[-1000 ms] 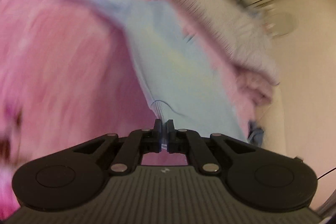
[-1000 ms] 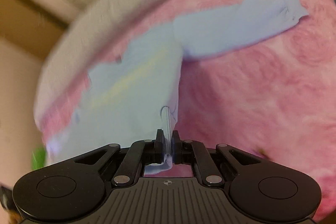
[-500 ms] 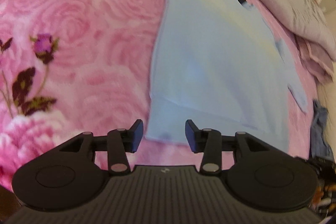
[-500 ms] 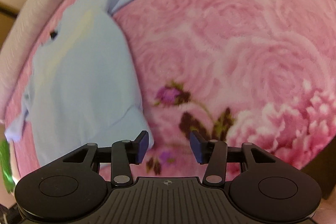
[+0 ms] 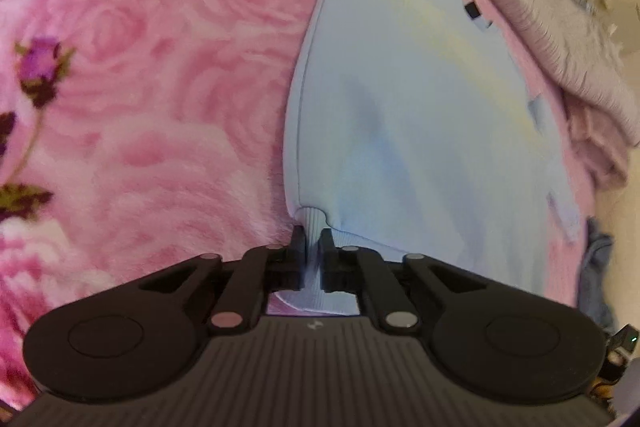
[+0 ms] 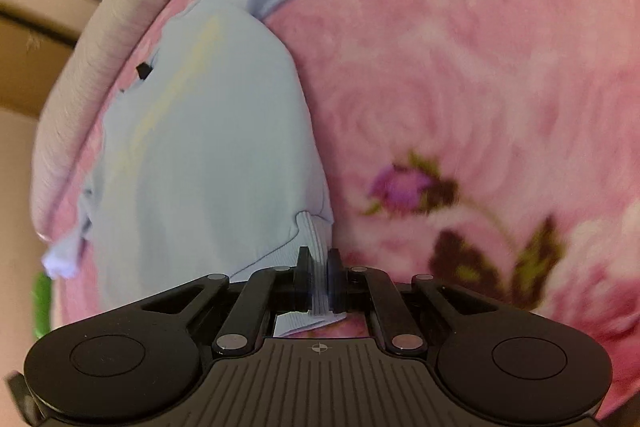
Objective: Fold clothes
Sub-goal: 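Hold the hem with both grippers and pull it taut, then open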
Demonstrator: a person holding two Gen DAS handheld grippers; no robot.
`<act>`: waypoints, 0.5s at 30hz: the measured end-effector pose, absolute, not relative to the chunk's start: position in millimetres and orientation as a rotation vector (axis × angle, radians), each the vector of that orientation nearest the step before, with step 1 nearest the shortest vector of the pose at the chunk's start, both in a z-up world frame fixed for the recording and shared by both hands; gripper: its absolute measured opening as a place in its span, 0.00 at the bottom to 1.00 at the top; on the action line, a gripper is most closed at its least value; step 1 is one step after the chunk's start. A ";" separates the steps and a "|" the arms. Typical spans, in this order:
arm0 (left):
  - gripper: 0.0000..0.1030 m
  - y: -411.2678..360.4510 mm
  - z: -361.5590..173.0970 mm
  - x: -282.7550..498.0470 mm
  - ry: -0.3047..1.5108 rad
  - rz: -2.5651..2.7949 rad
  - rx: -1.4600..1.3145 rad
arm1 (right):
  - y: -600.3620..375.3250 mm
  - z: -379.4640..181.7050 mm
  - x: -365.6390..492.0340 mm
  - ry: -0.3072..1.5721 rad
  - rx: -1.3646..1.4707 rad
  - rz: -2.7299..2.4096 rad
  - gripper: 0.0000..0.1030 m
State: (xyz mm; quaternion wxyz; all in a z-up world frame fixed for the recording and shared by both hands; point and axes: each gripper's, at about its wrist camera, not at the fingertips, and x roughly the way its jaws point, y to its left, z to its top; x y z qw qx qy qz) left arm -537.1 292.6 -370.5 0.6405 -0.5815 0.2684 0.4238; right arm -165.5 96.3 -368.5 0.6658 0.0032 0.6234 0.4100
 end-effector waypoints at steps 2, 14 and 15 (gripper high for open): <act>0.02 284.4 -357.4 -540.9 0.591 0.940 -1.314 | 92.6 -344.9 -165.7 1.365 -0.043 0.959 0.04; 0.06 218.0 -371.0 -514.2 0.871 1.004 -1.200 | 63.3 -360.3 -197.4 1.471 -0.378 0.899 0.10; 0.08 217.4 -370.2 -512.2 0.908 1.001 -1.176 | 62.1 -363.1 -195.4 1.483 -0.385 0.882 0.16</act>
